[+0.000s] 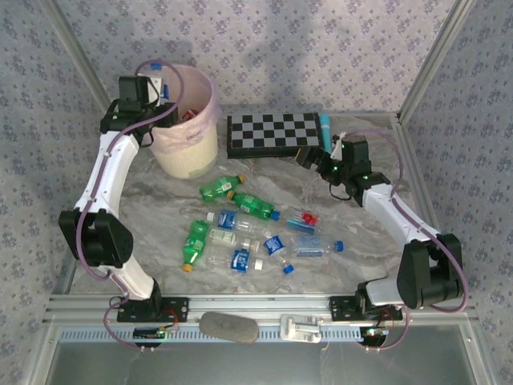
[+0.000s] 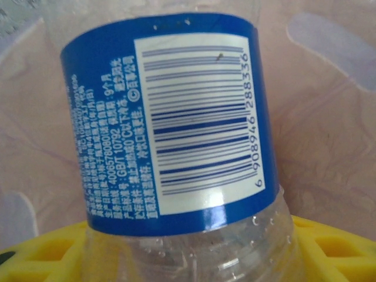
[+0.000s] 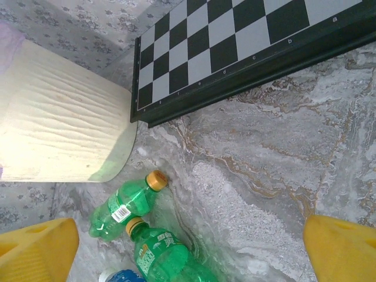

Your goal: Put the plastic bottles in the bin

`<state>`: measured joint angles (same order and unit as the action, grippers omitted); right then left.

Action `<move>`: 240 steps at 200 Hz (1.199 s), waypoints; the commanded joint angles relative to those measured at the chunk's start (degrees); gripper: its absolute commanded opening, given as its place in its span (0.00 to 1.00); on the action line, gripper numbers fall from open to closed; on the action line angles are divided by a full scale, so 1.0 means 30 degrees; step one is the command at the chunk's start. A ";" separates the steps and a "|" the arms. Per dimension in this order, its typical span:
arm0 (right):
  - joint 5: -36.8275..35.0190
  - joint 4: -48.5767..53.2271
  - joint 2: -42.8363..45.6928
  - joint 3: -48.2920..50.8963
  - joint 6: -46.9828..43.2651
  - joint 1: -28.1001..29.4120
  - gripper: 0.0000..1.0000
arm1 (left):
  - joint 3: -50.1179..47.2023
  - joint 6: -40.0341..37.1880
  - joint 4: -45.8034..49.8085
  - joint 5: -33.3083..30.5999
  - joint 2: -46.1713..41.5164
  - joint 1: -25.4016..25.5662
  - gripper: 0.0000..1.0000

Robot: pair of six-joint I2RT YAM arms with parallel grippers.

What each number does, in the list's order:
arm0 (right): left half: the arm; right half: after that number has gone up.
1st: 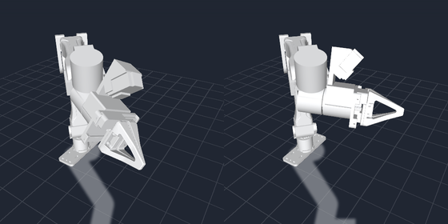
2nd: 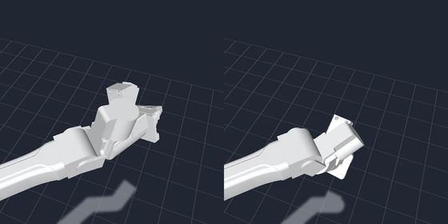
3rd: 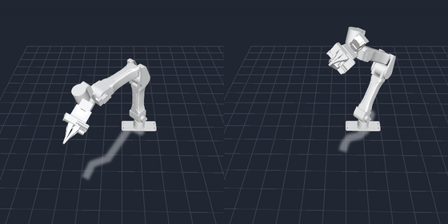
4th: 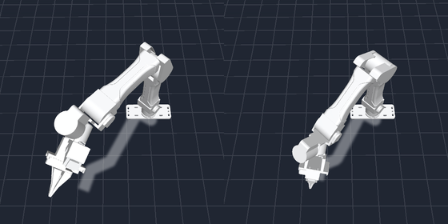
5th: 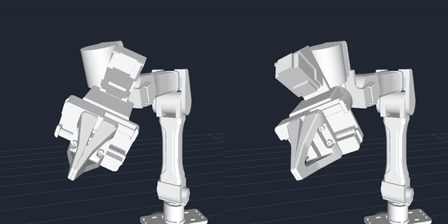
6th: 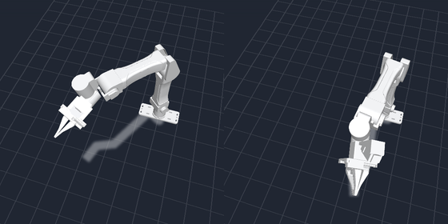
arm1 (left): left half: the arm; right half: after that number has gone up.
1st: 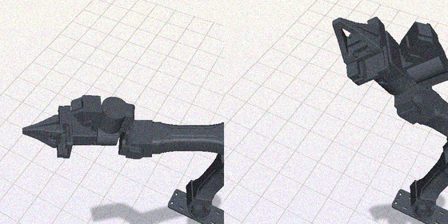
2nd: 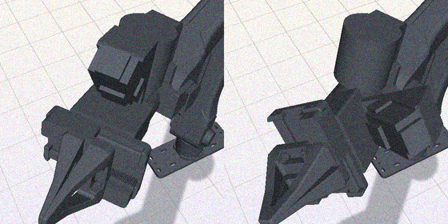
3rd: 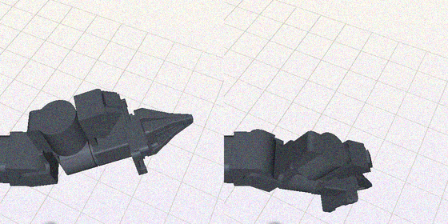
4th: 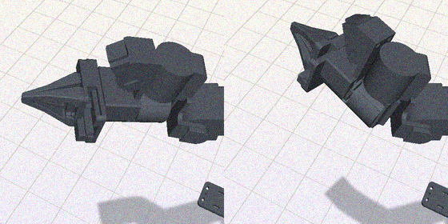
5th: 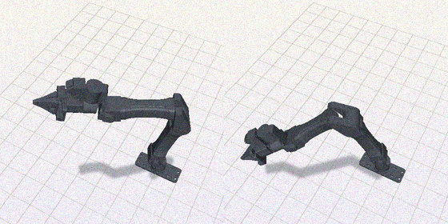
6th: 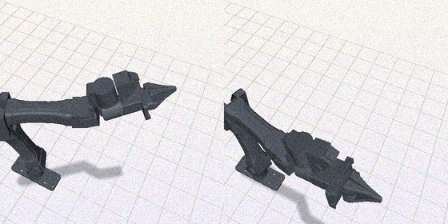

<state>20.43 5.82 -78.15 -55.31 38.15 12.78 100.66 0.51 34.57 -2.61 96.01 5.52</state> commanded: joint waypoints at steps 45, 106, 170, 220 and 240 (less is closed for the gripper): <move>-0.0561 0.0647 0.0795 0.0262 -0.0431 0.0052 1.00 | 0.1368 0.0549 0.0787 0.0489 0.0543 -0.0061 0.73; -0.0583 0.0503 0.0735 0.0387 -0.0422 0.0077 1.00 | 0.1215 0.1534 0.0340 0.1003 -0.0963 -0.0035 0.97; -0.0945 0.0097 0.0558 0.0656 -0.0162 0.0218 1.00 | -0.1500 0.2014 -0.1301 0.0007 -0.5138 0.2884 1.00; -0.2947 -0.0131 0.0373 0.0893 -0.0572 0.0911 1.00 | -0.7543 0.5433 -0.1963 0.0391 -0.8779 0.4427 1.00; -0.3379 -0.0124 0.0041 0.0800 -0.1333 0.1076 1.00 | -1.0878 0.6394 -0.2566 0.0996 -1.0625 0.4634 1.00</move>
<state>14.06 6.13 -77.06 -53.12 37.39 15.35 76.75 13.32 28.45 -1.30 68.73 18.57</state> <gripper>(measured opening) 0.999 0.999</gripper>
